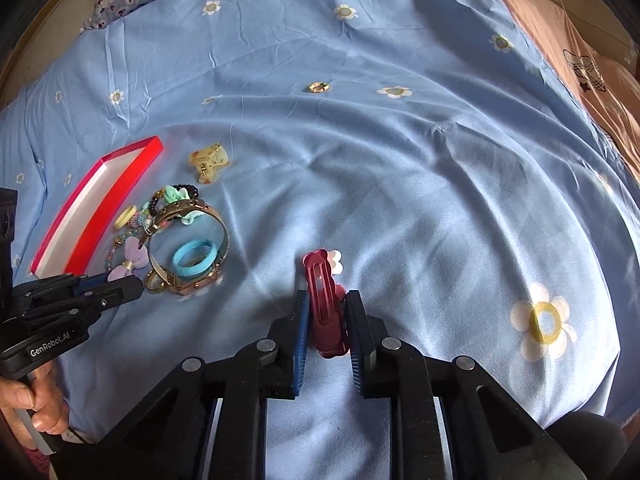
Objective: Organize jewelry
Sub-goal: 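Grasp the purple hair tie with the left tool while the right tool grasps the red hair clip, then carry the purple hair tie and red hair clip over the red box with both tools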
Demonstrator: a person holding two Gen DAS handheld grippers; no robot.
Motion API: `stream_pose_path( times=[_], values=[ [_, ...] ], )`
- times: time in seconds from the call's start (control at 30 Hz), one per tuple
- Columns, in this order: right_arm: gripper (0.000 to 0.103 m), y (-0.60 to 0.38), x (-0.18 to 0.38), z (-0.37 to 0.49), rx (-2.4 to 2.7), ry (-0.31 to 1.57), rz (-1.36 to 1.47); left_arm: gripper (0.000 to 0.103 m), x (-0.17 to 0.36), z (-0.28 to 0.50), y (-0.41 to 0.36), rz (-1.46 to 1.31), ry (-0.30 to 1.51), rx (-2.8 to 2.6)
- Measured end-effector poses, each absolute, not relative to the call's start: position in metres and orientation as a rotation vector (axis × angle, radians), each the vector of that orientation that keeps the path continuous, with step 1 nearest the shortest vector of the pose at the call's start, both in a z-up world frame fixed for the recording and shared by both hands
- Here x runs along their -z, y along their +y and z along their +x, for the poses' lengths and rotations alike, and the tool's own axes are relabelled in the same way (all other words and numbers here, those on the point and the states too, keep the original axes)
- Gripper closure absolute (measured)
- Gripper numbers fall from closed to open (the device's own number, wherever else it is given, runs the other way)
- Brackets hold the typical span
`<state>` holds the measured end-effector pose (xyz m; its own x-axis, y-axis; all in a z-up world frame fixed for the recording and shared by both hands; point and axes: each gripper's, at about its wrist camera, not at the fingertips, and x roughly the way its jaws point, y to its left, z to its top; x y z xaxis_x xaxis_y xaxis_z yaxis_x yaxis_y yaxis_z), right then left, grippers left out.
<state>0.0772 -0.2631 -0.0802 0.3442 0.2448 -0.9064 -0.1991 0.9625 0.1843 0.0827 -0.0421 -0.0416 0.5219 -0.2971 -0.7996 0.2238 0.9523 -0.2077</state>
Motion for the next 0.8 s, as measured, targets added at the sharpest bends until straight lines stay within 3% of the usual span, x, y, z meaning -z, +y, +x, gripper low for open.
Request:
stream_pose_path(
  times=[0.8],
  values=[
    [0.085,-0.169,0.032,0.054,-0.613,1.124,0.108,0.092,0.006,0.046,0.042,-0.242,0.860,0.235]
  ],
)
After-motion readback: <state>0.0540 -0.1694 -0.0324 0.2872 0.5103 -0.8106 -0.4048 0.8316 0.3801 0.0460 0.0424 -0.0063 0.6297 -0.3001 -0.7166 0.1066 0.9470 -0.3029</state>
